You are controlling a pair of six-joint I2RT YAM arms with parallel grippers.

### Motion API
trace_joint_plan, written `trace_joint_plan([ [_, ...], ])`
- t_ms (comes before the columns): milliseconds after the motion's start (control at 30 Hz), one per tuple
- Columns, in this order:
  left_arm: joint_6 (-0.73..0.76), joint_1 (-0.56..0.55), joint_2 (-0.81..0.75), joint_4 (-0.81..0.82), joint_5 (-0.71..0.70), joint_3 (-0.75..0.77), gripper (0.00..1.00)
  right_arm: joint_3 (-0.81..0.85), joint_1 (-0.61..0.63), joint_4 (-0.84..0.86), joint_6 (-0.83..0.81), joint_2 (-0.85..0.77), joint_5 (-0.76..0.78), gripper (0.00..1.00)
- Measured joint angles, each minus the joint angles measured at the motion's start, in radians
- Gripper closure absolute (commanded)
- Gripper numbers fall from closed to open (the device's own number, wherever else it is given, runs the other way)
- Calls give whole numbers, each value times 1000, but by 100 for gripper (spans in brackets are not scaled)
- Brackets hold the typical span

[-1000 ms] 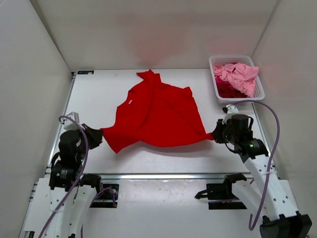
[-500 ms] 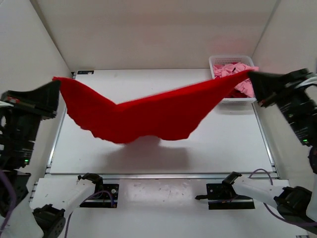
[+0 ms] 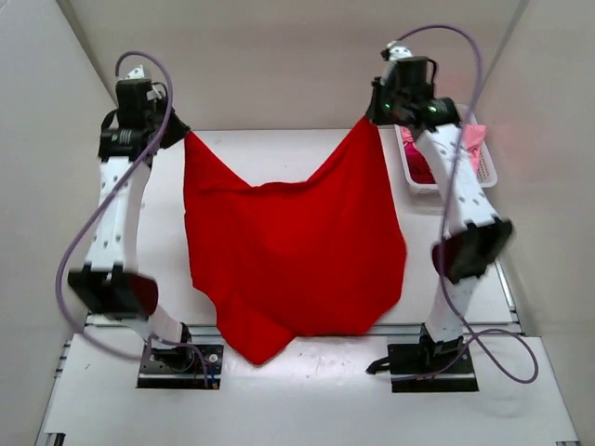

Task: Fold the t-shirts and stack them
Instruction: Flatten out the crumpled T-shirt at the center of the board.

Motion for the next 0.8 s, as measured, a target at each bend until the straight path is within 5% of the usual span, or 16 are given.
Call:
trace_joint_plan([
  [67, -37, 10, 146, -41, 37, 104, 100, 182, -10, -14, 12, 192, -12, 100],
  [200, -127, 63, 390, -63, 164, 569, 100, 324, -32, -23, 50, 263, -55, 100],
  [467, -254, 375, 146, 127, 299, 594, 100, 376, -165, 153, 101, -32, -170, 100],
  [667, -128, 217, -75, 167, 210, 341, 100, 214, -172, 206, 59, -195, -208, 100],
  [800, -60, 189, -307, 230, 147, -169, 100, -335, -129, 362, 34, -379, -221, 100],
])
